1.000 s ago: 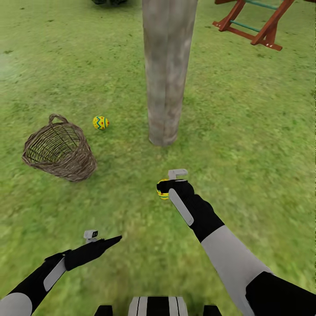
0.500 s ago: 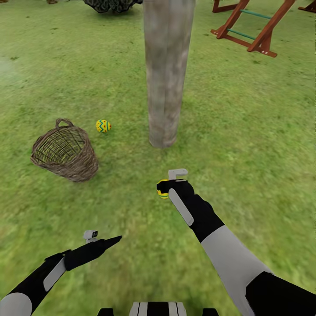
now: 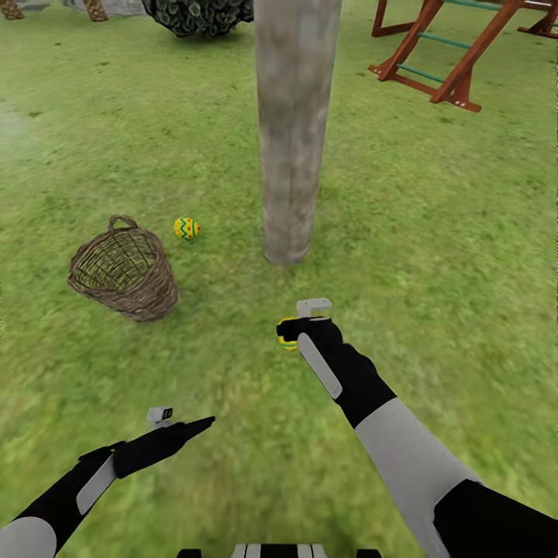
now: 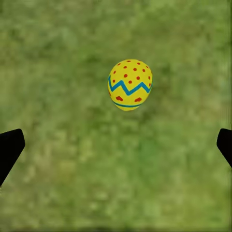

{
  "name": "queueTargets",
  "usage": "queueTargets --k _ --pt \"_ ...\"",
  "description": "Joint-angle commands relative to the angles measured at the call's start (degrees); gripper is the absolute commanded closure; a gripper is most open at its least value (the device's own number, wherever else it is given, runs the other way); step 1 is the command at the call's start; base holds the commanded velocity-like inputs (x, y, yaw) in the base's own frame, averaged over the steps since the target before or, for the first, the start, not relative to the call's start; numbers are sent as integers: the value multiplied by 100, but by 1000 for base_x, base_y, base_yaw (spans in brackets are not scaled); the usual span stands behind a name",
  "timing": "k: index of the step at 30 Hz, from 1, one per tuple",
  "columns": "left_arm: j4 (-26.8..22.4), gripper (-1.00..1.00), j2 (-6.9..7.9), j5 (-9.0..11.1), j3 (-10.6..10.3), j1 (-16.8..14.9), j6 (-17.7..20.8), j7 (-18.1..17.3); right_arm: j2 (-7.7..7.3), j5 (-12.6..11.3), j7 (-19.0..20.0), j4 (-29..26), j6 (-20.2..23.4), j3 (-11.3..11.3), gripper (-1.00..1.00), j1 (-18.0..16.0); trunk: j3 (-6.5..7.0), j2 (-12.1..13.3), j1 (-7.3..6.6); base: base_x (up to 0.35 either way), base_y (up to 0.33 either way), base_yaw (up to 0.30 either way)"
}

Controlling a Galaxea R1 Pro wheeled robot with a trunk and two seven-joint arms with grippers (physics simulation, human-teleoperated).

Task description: Take the three Easter eggs out of the wicker basket on the lawn in the garden, then place them on the lawn next to a single tree (choose any tree) so that all three eggs are next to the same tree and none are left in the basket.

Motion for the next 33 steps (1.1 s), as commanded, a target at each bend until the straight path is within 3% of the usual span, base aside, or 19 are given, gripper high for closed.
queueTargets --k 1,22,33 --pt "0 -100 8 52 -38 -4 60 -7 0 -58 -57 -3 9 8 -100 -4 25 40 -23 -2 0 0" --pt "1 -100 -1 52 -38 -4 60 5 0 -58 -57 -11 9 8 -100 -4 595 882 -484 -2 0 0" --pt "-6 -100 -1 52 -38 -4 60 4 0 -58 -58 -12 9 8 -100 -4 894 1323 -726 -276 0 0"
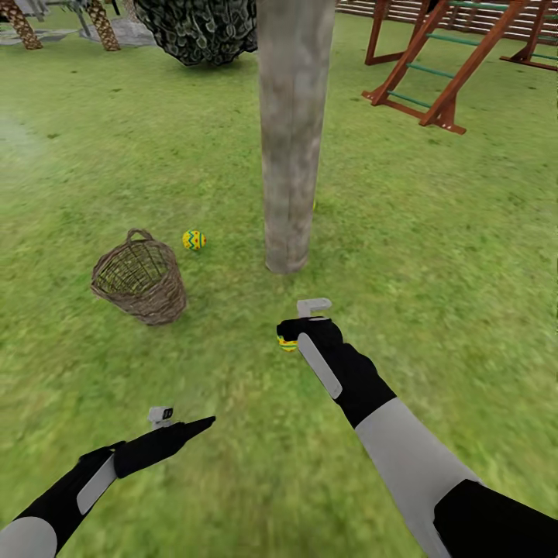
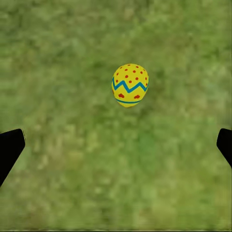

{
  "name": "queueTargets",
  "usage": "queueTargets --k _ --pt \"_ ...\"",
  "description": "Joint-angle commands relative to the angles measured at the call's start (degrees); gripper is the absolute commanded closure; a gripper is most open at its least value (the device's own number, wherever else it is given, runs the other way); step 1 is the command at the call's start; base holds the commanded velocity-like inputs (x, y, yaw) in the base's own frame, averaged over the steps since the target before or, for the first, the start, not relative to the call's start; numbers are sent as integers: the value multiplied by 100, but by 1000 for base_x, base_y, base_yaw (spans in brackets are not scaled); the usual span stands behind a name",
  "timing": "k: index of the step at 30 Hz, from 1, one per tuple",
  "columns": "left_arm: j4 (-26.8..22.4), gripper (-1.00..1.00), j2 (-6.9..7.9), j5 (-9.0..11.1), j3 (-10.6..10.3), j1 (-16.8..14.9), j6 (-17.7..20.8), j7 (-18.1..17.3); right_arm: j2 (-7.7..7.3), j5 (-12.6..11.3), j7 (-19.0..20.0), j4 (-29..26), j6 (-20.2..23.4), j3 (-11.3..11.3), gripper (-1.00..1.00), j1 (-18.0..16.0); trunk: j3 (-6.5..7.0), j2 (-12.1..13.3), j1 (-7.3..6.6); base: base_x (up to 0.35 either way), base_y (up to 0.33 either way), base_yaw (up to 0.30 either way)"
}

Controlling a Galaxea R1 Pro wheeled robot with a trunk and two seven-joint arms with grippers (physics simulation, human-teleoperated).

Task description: Take the three Easter eggs out of the wicker basket on the lawn in the garden, then place them on the lawn next to a single tree (choose any tree) so that all three eggs are next to the same tree and none are left in the basket.

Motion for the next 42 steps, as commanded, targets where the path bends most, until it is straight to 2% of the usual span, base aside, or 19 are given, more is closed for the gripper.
queueTargets --k 1,6,17,25,32,36,42 --pt "-1 -100 8 52 -38 -4 60 -9 0 -58 -58 -4 10 8 -100 -4 25 39 -26 -337 0 0" --pt "4 -100 8 52 -38 -4 60 -9 0 -58 -56 -2 10 9 -100 -4 161 240 -136 -292 0 0" --pt "35 -100 64 68 -28 -4 53 82 0 -57 -64 1 10 9 -100 -4 459 681 -378 -24 0 0" --pt "32 -100 118 47 230 -4 51 975 0 -50 -79 13 1 2 -100 9 677 1002 -553 0 0 0" --pt "18 -100 272 48 267 -4 52 1533 0 -30 -96 87 -7 -13 -100 78 867 1283 -707 0 0 0" --pt "36 -100 265 52 264 -4 52 2036 0 -10 -119 143 -8 -17 -100 110 976 1443 -795 0 0 0" --pt "59 -100 225 54 252 -4 52 2454 0 2 -123 270 -16 -18 -100 159 1139 1684 -927 0 0 0"
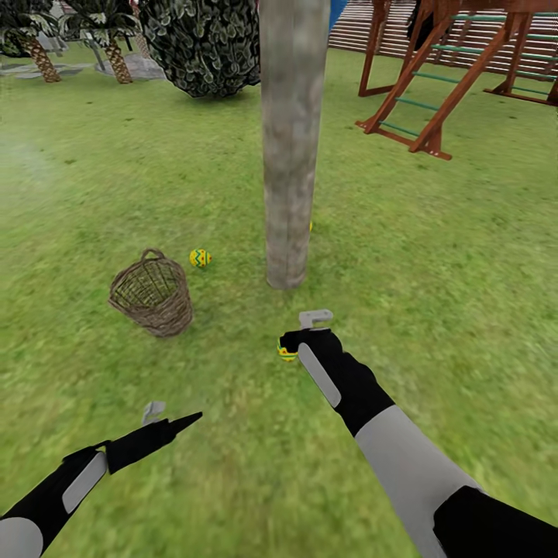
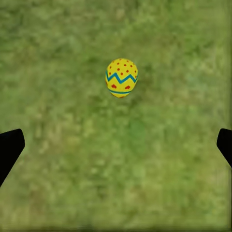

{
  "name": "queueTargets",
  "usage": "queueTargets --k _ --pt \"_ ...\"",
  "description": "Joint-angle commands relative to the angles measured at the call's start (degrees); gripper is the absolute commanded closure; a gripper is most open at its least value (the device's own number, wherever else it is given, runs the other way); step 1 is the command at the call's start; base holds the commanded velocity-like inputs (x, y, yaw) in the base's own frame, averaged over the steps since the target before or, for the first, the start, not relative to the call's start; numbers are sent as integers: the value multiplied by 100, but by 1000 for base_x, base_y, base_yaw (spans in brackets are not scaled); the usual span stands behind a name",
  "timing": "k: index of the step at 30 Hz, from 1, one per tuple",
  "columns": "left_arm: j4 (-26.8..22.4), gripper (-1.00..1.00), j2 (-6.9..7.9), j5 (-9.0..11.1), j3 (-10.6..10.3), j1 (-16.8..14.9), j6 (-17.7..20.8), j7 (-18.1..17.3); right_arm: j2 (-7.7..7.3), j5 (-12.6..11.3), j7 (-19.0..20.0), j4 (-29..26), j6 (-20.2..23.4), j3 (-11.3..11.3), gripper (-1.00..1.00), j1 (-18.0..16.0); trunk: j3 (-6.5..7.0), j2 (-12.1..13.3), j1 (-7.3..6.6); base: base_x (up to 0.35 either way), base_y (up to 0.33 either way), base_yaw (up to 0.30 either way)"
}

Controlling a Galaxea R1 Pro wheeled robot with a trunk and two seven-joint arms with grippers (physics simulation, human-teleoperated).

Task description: Take the three Easter eggs out of the wicker basket on the lawn in the garden, then place them on the lawn next to a single tree (choose any tree) so that all three eggs are next to the same tree and none are left in the basket.

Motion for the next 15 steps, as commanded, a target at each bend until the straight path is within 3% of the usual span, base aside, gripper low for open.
queueTargets --k 1,5,11,15 --pt "2 -100 2 60 -38 -4 53 116 0 -55 -58 9 9 9 -100 3 24 39 -22 0 0 0" --pt "34 -100 -16 59 -81 -4 50 523 0 -51 -48 201 -28 9 -100 41 133 199 -110 0 0 0" --pt "560 -100 -146 -31 -164 -4 -282 1223 -51 -37 -14 1198 -1069 9 -100 79 296 440 -242 0 0 0" --pt "694 -100 -199 -73 -215 -4 -358 1494 -150 -36 -2 1839 -1463 9 -100 86 405 600 -330 0 0 0"
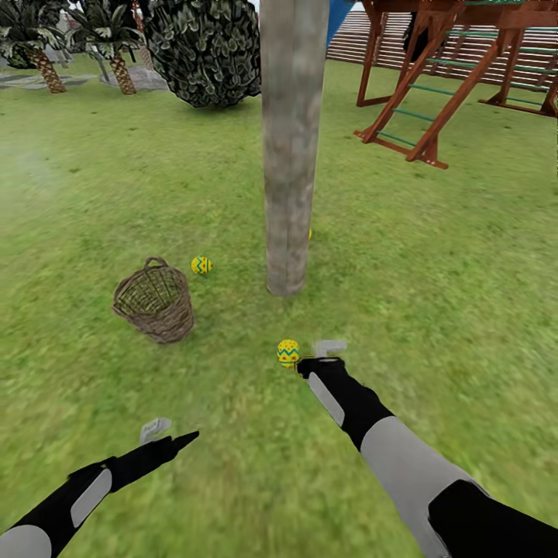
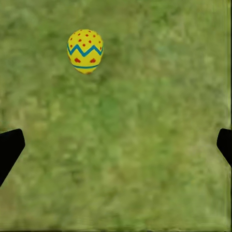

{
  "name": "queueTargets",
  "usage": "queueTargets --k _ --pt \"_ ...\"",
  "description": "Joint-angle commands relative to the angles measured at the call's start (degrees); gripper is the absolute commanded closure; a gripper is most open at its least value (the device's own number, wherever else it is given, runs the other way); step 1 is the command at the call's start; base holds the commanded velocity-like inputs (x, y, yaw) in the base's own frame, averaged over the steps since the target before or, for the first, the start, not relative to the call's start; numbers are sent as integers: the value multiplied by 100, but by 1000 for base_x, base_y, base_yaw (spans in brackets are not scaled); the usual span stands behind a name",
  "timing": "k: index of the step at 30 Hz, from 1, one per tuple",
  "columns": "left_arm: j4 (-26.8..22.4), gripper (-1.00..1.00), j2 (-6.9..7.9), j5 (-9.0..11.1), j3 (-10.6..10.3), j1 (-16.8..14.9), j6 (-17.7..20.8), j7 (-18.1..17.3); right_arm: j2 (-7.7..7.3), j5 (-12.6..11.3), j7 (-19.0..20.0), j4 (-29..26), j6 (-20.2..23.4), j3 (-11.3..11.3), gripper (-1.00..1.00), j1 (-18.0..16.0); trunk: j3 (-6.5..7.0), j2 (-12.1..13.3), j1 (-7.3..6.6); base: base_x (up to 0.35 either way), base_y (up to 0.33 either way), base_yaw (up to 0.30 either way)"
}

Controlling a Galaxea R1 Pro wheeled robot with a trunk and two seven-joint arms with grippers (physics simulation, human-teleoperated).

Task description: Take the three Easter eggs out of the wicker basket on the lawn in the garden, then place them on the lawn next to a single tree (choose any tree) so that all three eggs are next to the same tree and none are left in the basket.

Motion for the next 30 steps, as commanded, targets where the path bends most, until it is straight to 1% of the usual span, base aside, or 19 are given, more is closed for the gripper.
queueTargets --k 1,4,6,8,10,12,13,15,17,18,21,22,26,30 --pt "14 -100 -2 9 -46 -3 43 97 -89 -70 -49 151 -77 31 -100 -5 24 39 -22 0 0 0" --pt "51 -100 -45 -168 -70 -3 6 444 -271 -82 -5 449 -206 31 -100 -5 106 159 -88 0 0 0" --pt "209 -100 -136 -259 -77 -3 -59 637 -379 -81 108 670 -252 31 -100 -4 160 239 -132 0 0 0" --pt "421 -100 -238 -307 -80 -3 -164 724 -511 -75 295 832 -271 31 -100 -4 214 319 -176 0 0 0" --pt "595 -100 -313 -329 -82 -3 -272 788 -684 -76 510 1007 -283 31 -100 -4 269 400 -220 0 0 0" --pt "682 -100 -353 -338 -85 -3 -337 847 -786 -73 649 1217 -335 31 -100 4 323 480 -264 0 0 0" --pt "715 -100 -370 -341 -99 -3 -365 869 -824 -72 698 1378 -474 31 -100 15 350 520 -286 0 0 0" --pt "800 -100 -394 -413 -186 -3 -409 940 -849 -66 808 1877 -953 34 -100 27 405 600 -330 0 0 0" --pt "969 -100 -506 -485 -215 -3 -526 1144 -853 -64 995 2255 -1209 38 -100 30 459 680 -374 0 0 0" --pt "1102 -100 -602 -516 -223 -3 -604 1380 -854 -63 1159 2487 -1326 39 -100 31 486 720 -396 0 0 0" --pt "1297 -100 -784 -548 -231 -3 -682 1899 -845 -64 1496 2985 -1639 40 -100 31 568 841 -461 0 0 0" --pt "1368 -100 -845 -561 -247 -3 -719 2050 -828 -65 1615 3232 -1853 44 -100 39 595 881 -483 0 0 0" --pt "1634 -100 -900 -660 -337 -3 -922 2184 -769 -68 1749 3684 -2284 48 -100 123 704 1041 -571 0 0 0" --pt "1894 -100 -909 -712 -377 -3 -1003 2200 -717 -70 1775 3778 -2399 49 -100 366 812 1202 -659 0 0 0"
